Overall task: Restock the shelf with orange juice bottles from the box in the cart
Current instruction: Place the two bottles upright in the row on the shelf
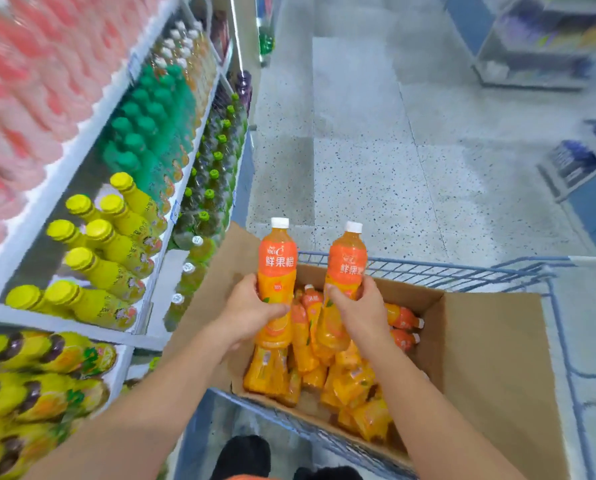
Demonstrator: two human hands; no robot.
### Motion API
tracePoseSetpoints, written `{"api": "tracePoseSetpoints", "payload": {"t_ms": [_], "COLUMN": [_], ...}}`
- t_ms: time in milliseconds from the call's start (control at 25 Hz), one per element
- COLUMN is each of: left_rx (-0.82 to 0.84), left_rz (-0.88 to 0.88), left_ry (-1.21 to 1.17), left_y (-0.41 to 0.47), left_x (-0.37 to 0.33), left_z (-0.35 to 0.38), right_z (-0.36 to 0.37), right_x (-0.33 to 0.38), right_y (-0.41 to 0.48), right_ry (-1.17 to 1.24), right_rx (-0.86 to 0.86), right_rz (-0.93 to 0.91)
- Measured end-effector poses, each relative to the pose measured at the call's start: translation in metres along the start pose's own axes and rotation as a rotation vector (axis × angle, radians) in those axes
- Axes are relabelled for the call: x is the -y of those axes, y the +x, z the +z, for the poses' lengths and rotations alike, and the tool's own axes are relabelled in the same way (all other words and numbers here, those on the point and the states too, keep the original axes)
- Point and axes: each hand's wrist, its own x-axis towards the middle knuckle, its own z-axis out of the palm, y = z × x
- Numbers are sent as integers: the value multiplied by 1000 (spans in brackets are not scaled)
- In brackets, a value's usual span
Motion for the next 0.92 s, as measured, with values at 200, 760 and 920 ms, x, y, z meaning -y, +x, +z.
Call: {"api": "tracePoseSetpoints", "payload": {"t_ms": [200, 760, 920], "left_rx": [-217, -853, -998], "left_rz": [91, 263, 312], "left_ry": [-85, -322, -341], "left_y": [-42, -282, -366], "left_x": [-34, -14, 4], "left_z": [-27, -193, -237], "right_z": [12, 145, 187], "right_x": [59, 222, 248], "right_y": [9, -174, -262], "right_ry": [-59, 3, 54], "right_rx": [146, 751, 860], "right_rz": [-191, -666, -765]}}
